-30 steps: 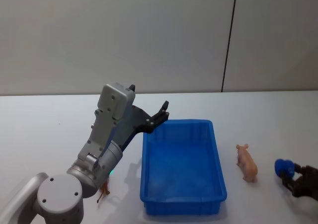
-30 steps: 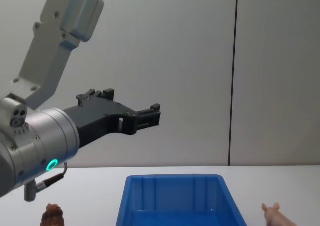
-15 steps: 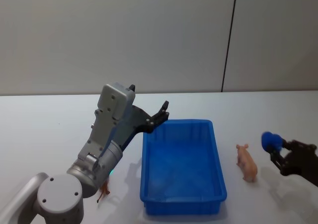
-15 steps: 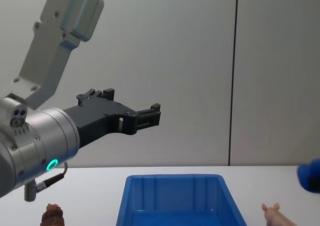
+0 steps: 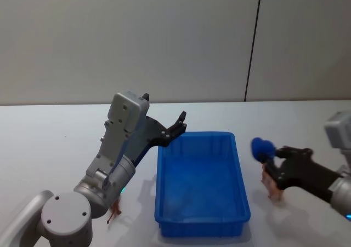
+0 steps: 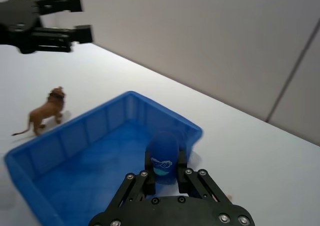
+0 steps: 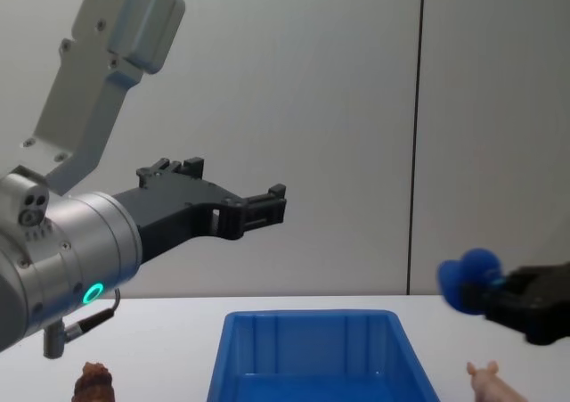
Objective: Pick up the two dolls from the table and place them into the box.
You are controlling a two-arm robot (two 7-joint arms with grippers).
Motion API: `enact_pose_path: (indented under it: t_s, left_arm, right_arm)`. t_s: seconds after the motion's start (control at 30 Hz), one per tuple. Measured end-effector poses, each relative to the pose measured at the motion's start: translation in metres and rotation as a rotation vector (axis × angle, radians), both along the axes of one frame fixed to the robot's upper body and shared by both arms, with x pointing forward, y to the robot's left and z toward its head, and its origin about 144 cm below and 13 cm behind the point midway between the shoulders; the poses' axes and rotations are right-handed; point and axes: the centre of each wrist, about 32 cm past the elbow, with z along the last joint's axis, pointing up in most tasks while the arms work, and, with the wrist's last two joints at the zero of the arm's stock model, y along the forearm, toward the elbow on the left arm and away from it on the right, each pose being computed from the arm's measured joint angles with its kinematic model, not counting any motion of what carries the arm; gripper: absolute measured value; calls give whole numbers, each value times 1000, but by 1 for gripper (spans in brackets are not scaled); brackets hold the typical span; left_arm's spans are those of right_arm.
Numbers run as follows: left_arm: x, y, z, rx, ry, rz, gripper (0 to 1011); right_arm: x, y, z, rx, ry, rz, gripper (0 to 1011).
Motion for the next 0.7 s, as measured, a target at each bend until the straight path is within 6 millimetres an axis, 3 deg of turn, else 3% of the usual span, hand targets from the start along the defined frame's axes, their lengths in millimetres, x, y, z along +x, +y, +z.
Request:
enact_pose_path:
  t_s: [0.37, 0.7]
  left_arm:
    - [0, 0, 0, 0, 0, 0, 1001]
    - [0, 0, 0, 0, 0, 0, 1001]
  right_arm:
    - [9, 36, -4, -4, 52, 142, 174]
    - [15, 59, -12, -19, 89, 200, 506]
